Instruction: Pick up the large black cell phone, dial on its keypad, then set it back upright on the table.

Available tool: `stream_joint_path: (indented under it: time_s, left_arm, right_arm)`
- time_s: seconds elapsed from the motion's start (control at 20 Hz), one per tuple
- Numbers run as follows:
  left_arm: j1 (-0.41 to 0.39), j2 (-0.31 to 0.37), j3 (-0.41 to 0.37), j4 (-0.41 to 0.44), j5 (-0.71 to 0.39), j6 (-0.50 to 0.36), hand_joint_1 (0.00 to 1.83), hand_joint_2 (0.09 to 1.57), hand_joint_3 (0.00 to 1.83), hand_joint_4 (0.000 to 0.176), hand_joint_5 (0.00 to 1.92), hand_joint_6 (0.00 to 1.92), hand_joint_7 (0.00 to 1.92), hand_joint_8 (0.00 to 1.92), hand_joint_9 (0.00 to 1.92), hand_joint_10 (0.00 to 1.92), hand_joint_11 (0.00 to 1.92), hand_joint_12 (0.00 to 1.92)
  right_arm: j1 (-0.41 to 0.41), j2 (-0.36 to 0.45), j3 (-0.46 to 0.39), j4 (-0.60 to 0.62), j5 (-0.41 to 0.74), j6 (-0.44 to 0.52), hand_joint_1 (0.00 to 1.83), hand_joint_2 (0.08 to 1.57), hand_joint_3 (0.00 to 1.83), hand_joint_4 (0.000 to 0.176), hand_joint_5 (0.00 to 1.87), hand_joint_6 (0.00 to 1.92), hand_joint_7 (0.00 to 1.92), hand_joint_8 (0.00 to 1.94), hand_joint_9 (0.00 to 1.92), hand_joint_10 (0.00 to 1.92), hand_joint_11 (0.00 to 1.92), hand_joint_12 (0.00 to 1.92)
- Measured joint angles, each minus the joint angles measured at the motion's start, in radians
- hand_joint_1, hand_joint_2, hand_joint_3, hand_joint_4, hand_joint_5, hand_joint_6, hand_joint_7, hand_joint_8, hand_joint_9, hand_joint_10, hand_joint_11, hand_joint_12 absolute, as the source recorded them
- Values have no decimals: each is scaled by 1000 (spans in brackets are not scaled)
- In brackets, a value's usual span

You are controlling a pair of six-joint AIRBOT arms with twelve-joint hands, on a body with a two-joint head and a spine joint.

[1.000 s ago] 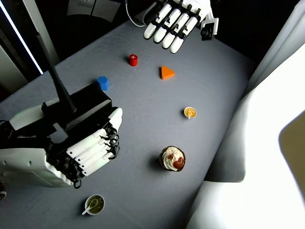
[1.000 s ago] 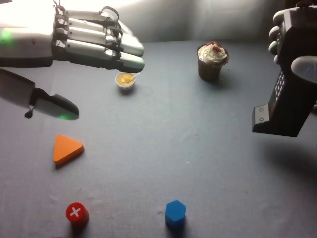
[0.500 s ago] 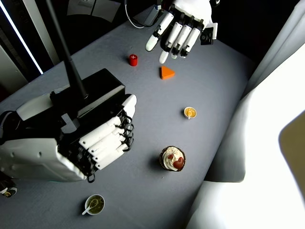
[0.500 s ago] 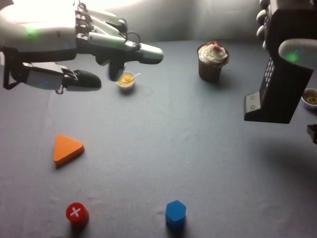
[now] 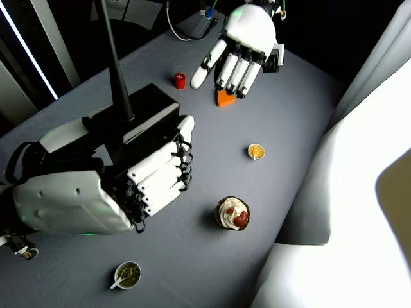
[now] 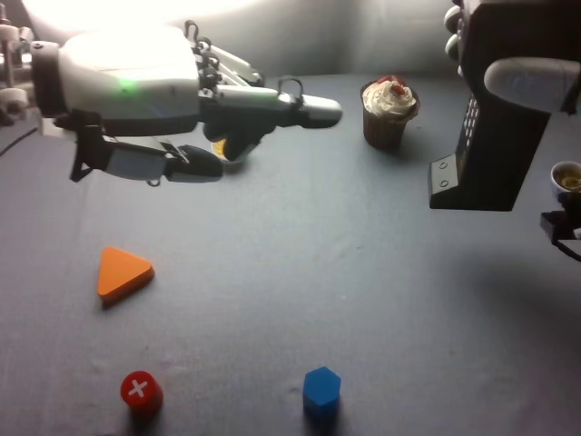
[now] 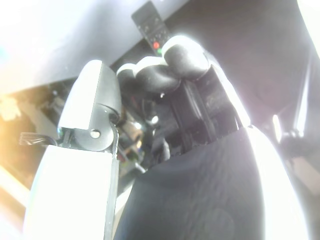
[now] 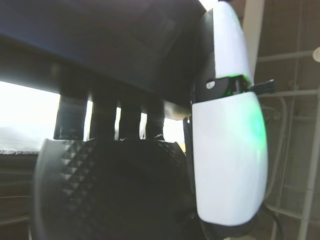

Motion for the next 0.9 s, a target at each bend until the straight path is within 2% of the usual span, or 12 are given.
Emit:
stream_joint_path:
  time_s: [0.05,0.25,0.3,0.45,0.5,0.6,0.7,0.75,0.9]
  left_arm:
    - [0,-11,-4,-1,8,7,1300,1285,3,138,0,0,646,1582,674,1921,548,1921]
    - [0,-29,-39,-6,37,29,1297,1293,4,132,0,0,631,1605,633,1921,564,1921]
    - [0,-30,-58,-10,55,38,1296,1295,4,141,0,0,630,1605,635,1921,575,1921]
    - [0,-47,-83,-33,106,63,1294,1305,7,140,0,0,611,1633,627,1921,592,1921]
    - [0,-51,-92,-35,129,77,1296,1300,4,145,0,0,622,1620,636,1921,605,1921]
    - [2,-66,-92,-56,162,110,1295,1298,2,147,0,0,625,1614,633,1921,616,1921]
    - [0,-82,-91,-82,209,131,1297,1293,0,157,0,0,636,1597,642,1921,641,1921]
    - [-1,-88,-90,-84,223,137,1298,1292,0,162,0,0,636,1595,643,1921,644,1921]
    - [0,-102,-89,-110,280,187,1297,1295,1,162,0,0,631,1604,654,1921,659,1921]
  right_arm:
    - [14,0,3,-15,-5,0,1487,1121,0,0,1001,680,915,1049,886,1213,760,1668]
    - [45,-5,6,-26,-14,-2,1487,1121,0,0,1006,673,910,1050,898,1206,746,1673]
    - [55,-9,6,-31,-27,-7,1488,1119,0,0,1028,640,912,1047,900,1208,737,1670]
    - [75,-16,6,-34,-43,-27,1488,1117,0,0,1019,653,909,1053,901,1194,762,1659]
    - [82,-18,6,-37,-45,-28,1488,1118,0,0,1024,637,908,1059,897,1198,760,1664]
    - [88,-18,-2,-33,-52,-35,1488,1119,1,0,1025,622,895,1077,887,1209,774,1662]
    - [93,-18,-15,-37,-55,-43,1484,1135,2,0,1005,658,865,1129,836,1286,748,1694]
    - [96,-18,-20,-37,-55,-43,1485,1134,0,0,1007,658,870,1118,842,1277,749,1690]
    - [99,-18,-32,-42,-56,-48,1486,1122,0,0,1020,634,875,1101,866,1234,809,1644]
